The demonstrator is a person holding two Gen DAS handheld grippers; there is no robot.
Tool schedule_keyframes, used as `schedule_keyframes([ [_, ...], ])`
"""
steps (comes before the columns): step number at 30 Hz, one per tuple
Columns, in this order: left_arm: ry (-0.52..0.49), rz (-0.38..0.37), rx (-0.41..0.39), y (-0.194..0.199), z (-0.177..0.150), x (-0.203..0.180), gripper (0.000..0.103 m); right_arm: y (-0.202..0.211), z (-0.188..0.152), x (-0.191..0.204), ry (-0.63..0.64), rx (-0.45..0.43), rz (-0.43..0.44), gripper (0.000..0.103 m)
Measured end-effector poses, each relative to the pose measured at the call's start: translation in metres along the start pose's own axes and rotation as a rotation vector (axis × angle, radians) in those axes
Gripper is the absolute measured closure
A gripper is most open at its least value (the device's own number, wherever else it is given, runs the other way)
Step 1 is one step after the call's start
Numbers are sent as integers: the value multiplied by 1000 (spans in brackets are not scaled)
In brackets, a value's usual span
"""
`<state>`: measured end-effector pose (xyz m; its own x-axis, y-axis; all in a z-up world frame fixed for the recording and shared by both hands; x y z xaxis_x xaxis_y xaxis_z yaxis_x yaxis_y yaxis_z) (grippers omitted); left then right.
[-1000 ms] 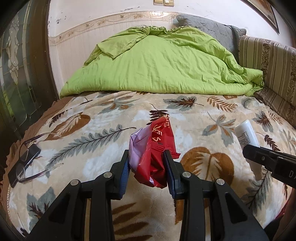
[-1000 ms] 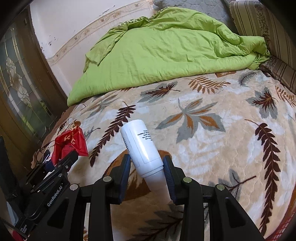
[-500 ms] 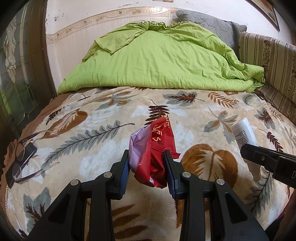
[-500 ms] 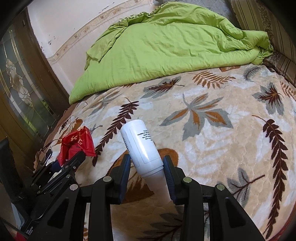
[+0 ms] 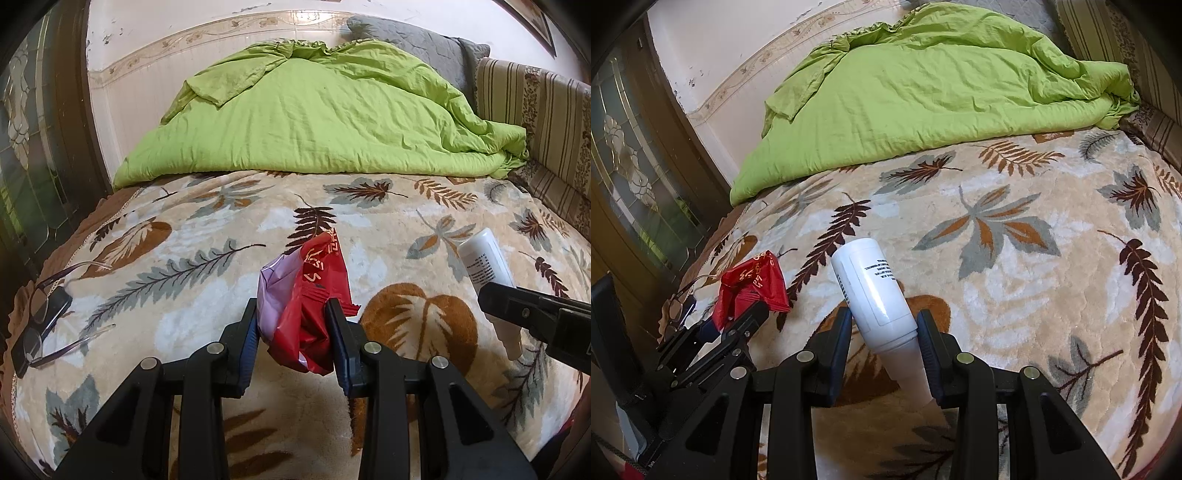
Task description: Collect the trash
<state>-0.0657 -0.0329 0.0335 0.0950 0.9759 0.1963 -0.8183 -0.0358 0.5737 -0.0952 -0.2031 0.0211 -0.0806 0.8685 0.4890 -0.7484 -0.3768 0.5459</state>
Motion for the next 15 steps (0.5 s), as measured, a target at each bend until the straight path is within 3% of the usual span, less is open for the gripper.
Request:
schedule_keyframes([
  [15,-21,2,-18,1,-2,-7,69,0,0,-1,0,-3,-2,64],
])
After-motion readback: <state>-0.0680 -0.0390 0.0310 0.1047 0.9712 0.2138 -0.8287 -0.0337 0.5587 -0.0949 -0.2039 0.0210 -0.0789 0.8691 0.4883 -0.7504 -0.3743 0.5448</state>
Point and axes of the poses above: each gripper's, at about its wrist camera, not at the fingertips, and y roughly against the way its jaws point, x to its left, z to its top, the point moved 3 cm from there along -y, roughly the way its jaws point, and after that the axes turned 12 degrees about z, right-handed, at the moved point
